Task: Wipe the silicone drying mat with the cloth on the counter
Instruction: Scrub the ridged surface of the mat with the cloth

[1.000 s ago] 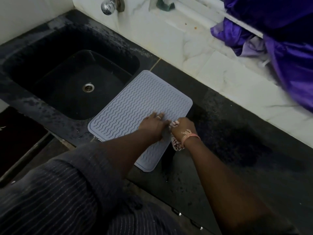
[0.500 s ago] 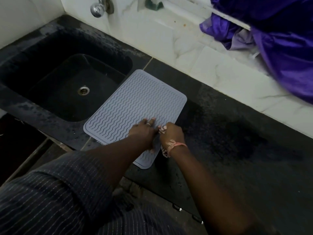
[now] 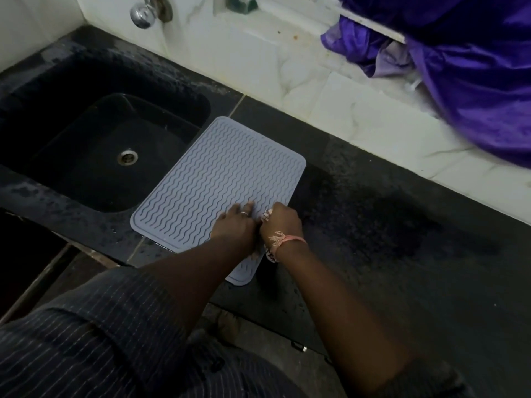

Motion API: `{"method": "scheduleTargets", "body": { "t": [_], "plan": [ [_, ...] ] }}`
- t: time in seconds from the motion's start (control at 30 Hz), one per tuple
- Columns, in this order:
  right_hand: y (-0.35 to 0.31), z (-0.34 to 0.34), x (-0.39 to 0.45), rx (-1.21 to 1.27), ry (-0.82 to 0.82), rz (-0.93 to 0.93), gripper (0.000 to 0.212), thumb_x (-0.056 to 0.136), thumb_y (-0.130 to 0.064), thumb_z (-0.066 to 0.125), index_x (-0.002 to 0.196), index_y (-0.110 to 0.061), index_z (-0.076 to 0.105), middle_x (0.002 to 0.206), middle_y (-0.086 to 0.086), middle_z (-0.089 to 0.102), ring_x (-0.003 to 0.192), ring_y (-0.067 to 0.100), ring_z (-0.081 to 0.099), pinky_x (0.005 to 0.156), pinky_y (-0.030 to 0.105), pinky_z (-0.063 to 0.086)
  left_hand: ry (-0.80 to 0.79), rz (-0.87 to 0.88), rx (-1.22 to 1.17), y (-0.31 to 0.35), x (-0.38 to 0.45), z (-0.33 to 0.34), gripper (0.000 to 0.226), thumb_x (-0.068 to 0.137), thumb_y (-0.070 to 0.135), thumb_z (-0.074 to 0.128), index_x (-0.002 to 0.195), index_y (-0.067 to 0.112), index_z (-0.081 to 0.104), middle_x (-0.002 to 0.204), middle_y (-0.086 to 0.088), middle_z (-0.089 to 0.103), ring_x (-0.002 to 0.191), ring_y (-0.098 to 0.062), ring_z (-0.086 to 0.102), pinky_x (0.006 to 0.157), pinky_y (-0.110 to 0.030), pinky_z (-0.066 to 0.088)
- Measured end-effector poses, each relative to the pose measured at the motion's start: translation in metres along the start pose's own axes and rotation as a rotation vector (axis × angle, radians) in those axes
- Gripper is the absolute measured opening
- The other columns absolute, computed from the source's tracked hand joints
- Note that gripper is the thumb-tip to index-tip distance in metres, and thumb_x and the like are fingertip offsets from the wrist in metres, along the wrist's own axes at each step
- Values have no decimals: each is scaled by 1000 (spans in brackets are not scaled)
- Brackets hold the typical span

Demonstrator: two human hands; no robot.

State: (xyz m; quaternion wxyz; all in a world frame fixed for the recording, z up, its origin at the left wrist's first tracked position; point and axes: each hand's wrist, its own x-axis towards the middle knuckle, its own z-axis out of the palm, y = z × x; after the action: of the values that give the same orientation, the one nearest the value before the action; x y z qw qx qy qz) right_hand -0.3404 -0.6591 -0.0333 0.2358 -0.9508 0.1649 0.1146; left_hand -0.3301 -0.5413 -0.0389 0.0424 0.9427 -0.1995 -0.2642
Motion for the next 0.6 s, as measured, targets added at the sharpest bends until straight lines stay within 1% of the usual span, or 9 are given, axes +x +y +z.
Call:
{"method": "scheduleTargets", "body": {
  "t": [0.1,0.17,0.3,0.4,0.5,0.6],
  "plan": [
    [2,4,-9,-8,-21,-25,19,89,-17,63,103,-5,60,109,18,66,100,36,64,74,32,48,-3,14,21,-2,-2,-1,76,90,46,72,156,39,35,173,2,-1,157,-31,6,120,-54,29],
    [3,6,-14,-6,-48,-27,18,87,-17,65,102,-7,61,107,16,67,100,35,64,71,29,44,18,20,53,-5,-3,-2,74,89,47,73,154,39,39,173,4,0,157,-30,9,118,-53,31],
    [1,3,-19,12,-100,-13,17,85,-17,69,99,-9,64,105,14,70,98,34,68,69,26,44,56,31,77,-7,-3,2,86,88,49,73,159,37,26,173,2,2,157,-30,11,118,-53,30],
    [0,-3,-15,59,-49,23,14,88,-18,66,97,-8,61,107,17,68,97,35,66,69,28,46,94,57,32,-11,-4,6,89,88,47,74,160,36,23,172,-1,7,157,-31,12,119,-53,27],
    [-3,-1,-15,33,-19,-7,21,92,-18,63,106,-4,61,112,19,65,103,37,64,77,33,50,146,83,-3,-23,-8,14,87,86,46,75,158,38,26,171,0,14,156,-29,16,120,-52,32],
    [-5,5,-20,3,-22,-19,26,95,-22,62,113,-3,59,118,19,63,108,36,62,83,35,51,128,87,14,-30,-9,25,85,91,49,69,160,38,21,172,1,5,158,-29,8,122,-50,29]
  ]
}}
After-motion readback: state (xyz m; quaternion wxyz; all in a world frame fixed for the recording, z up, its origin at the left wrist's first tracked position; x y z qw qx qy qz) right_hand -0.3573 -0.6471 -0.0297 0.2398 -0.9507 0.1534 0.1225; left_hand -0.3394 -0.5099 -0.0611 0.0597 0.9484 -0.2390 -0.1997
